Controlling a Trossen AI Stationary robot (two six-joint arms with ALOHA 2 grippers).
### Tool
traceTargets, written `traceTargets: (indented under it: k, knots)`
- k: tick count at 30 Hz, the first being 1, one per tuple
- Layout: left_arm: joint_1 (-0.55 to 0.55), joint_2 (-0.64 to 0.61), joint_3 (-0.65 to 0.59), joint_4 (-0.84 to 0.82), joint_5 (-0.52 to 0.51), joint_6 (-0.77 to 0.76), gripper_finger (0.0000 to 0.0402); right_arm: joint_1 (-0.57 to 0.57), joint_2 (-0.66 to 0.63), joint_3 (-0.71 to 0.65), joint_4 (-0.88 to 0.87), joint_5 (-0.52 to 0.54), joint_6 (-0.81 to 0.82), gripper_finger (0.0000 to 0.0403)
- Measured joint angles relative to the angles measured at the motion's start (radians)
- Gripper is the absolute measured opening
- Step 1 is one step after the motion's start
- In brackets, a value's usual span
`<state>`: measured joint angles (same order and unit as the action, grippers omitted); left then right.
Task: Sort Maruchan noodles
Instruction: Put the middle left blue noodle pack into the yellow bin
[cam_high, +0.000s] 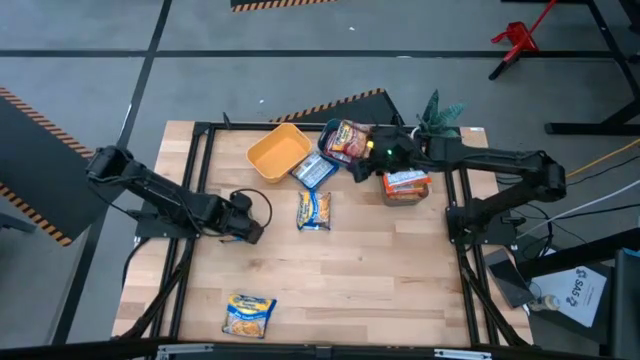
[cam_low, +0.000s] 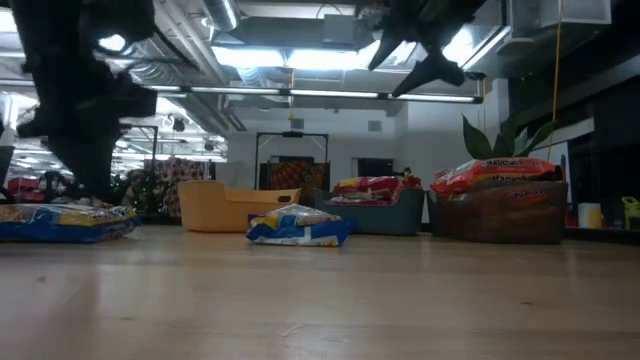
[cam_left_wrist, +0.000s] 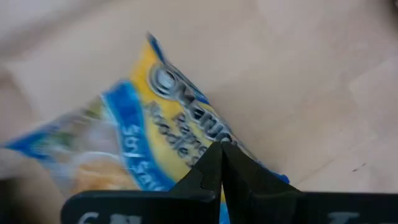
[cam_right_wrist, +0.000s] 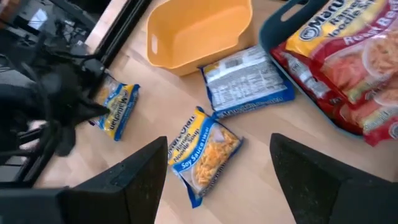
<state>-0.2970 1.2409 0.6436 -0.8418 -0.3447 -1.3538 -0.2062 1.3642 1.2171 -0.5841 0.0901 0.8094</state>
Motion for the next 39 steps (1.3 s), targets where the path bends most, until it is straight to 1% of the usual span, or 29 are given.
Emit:
traceTargets:
  k: [2, 4, 7, 10, 12, 17, 21, 23, 25, 27, 30, 32, 34, 36, 39]
  knots:
    - [0.017, 0.003, 0.048, -0.113, -0.044, 0.006, 0.0, 0.03, -0.01, 0.0, -0.004, 0.048, 0.013, 0.0268]
    - [0.047, 0.005, 0.08, -0.225, -0.066, 0.048, 0.0, 0.045, -0.019, 0.0, -0.008, 0.077, 0.022, 0.0268]
    - [0.101, 0.005, 0.079, -0.311, -0.046, 0.124, 0.0, 0.058, -0.017, 0.0, -0.01, 0.102, 0.024, 0.0268]
    - [0.138, 0.005, 0.045, -0.307, -0.013, 0.181, 0.0, 0.058, -0.017, 0.0, -0.009, 0.096, 0.024, 0.0268]
    - [0.153, 0.009, 0.014, -0.305, 0.022, 0.191, 0.0, 0.058, -0.017, 0.0, -0.011, 0.091, 0.024, 0.0268]
    - [0.172, 0.019, -0.065, -0.225, 0.093, 0.224, 0.0, 0.058, -0.017, 0.0, -0.009, 0.061, 0.024, 0.0268]
    - [0.171, 0.027, -0.068, -0.193, 0.112, 0.203, 0.0, 0.058, -0.017, 0.0, -0.009, 0.022, 0.048, 0.0268]
    - [0.16, 0.027, -0.069, -0.133, 0.128, 0.18, 0.0, 0.062, -0.018, 0.0, -0.008, 0.019, 0.05, 0.0268]
    - [0.144, 0.03, -0.071, -0.009, 0.177, 0.157, 0.0, 0.064, -0.019, 0.0, -0.008, 0.013, 0.051, 0.0268]
    - [0.131, 0.028, -0.072, 0.085, 0.196, 0.153, 0.0, 0.064, -0.02, 0.0, -0.009, -0.011, 0.05, 0.0268]
    - [0.114, 0.046, -0.072, 0.261, 0.196, 0.131, 0.0, 0.072, -0.02, 0.0, -0.009, -0.066, 0.051, 0.0268]
    - [0.107, 0.06, -0.073, 0.339, 0.191, 0.111, 0.0, 0.089, -0.02, 0.0, -0.01, -0.082, 0.052, 0.0268]
    - [0.101, 0.095, -0.072, 0.449, 0.183, 0.092, 0.0, 0.122, -0.02, 0.0, -0.01, -0.083, 0.067, 0.0268]
    - [0.092, 0.143, -0.072, 0.523, 0.182, 0.079, 0.0, 0.164, -0.02, -0.001, -0.01, -0.076, 0.092, 0.0268]
    - [0.073, 0.221, -0.067, 0.626, 0.196, 0.061, 0.0, 0.255, -0.018, -0.001, -0.01, -0.009, 0.152, 0.0268]
